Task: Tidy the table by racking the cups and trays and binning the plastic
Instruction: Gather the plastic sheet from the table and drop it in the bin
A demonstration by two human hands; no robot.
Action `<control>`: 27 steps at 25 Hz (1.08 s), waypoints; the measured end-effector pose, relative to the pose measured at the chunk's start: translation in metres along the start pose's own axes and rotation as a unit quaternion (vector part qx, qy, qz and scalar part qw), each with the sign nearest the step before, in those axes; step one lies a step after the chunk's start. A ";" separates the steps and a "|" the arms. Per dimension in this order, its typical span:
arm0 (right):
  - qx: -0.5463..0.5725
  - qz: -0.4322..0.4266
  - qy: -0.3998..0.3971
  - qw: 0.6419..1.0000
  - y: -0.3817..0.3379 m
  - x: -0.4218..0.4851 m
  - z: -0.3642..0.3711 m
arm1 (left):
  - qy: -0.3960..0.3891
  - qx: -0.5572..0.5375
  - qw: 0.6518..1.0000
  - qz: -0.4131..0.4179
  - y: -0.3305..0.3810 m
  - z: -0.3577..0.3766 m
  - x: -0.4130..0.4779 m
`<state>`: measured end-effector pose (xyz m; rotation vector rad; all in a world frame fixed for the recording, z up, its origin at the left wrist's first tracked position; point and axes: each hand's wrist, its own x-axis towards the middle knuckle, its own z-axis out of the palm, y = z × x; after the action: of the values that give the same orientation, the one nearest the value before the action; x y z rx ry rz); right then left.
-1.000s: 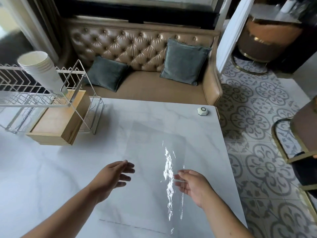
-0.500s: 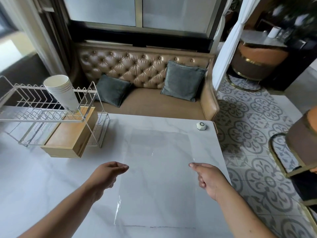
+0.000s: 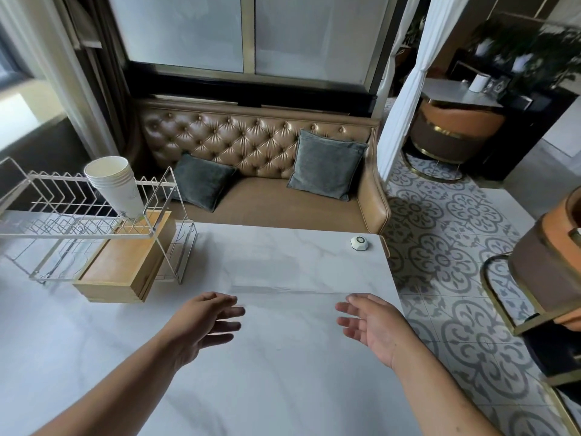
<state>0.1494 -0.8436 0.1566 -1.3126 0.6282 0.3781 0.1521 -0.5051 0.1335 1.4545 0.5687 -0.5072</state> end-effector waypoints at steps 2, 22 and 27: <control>-0.002 -0.006 0.009 1.000 0.002 -0.004 0.007 | 0.033 -0.007 0.999 -0.002 0.004 0.014 -0.002; -0.173 -0.161 -0.063 0.970 0.010 -0.017 0.064 | 0.109 0.153 0.971 0.146 0.019 0.033 -0.033; -0.018 -0.074 -0.169 0.983 0.005 -0.026 0.054 | -0.083 0.049 0.995 0.033 0.006 0.019 -0.022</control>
<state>0.1377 -0.7876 0.1761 -1.2830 0.2378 0.4796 0.1396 -0.5244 0.1531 1.5028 0.3657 -0.6041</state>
